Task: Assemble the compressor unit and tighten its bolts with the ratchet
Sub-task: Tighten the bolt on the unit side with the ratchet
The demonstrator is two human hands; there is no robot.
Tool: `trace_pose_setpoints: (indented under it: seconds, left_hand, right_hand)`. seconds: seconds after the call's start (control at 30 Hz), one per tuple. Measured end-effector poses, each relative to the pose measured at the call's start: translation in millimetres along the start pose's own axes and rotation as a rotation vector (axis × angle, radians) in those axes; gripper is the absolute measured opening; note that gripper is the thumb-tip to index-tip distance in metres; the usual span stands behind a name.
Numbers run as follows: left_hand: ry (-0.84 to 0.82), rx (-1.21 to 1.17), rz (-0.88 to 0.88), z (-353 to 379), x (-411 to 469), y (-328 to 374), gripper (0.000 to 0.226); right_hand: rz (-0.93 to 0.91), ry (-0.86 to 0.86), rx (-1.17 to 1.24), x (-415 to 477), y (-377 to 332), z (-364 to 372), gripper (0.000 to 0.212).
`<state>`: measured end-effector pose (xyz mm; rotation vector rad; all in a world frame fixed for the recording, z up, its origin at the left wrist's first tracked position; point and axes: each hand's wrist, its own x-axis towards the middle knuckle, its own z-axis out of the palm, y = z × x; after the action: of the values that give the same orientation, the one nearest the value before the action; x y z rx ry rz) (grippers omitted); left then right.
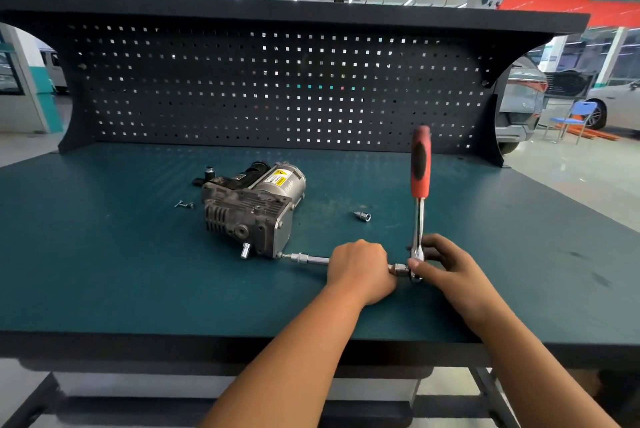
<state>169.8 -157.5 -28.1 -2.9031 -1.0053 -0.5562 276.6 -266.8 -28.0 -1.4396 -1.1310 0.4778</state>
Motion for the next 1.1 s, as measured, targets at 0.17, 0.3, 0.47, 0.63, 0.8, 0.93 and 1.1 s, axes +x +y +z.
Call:
trace_pose_setpoints:
  seconds: [0.17, 0.3, 0.47, 0.63, 0.8, 0.93, 1.1]
  left_hand:
    - [-0.076, -0.008, -0.018, -2, 5, -2, 0.022]
    - [-0.027, -0.029, -0.016, -2, 0, -2, 0.021]
    - [-0.015, 0.0, 0.031, -2, 0, 1, 0.018]
    - [-0.009, 0.003, -0.035, 2, 1, -1, 0.019]
    - [0.0, 0.03, -0.04, 3, 1, -1, 0.021]
    - [0.007, 0.011, -0.025, 2, 0, -1, 0.021]
    - [0.02, 0.054, 0.03, 2, -1, 0, 0.023]
  right_hand:
    - [-0.246, -0.05, -0.121, -9, -6, 2, 0.031]
    - [-0.161, 0.132, -0.12, -5, -5, 7, 0.02]
    - [0.085, 0.22, -0.275, 7, 1, 8, 0.03]
    - [0.052, 0.08, -0.135, 3, -1, 4, 0.012]
    - [-0.118, 0.019, -0.068, -5, -4, 6, 0.019]
    - [-0.248, 0.04, -0.126, -11, -7, 9, 0.04]
    - [-0.217, 0.079, -0.091, -10, -3, 9, 0.043]
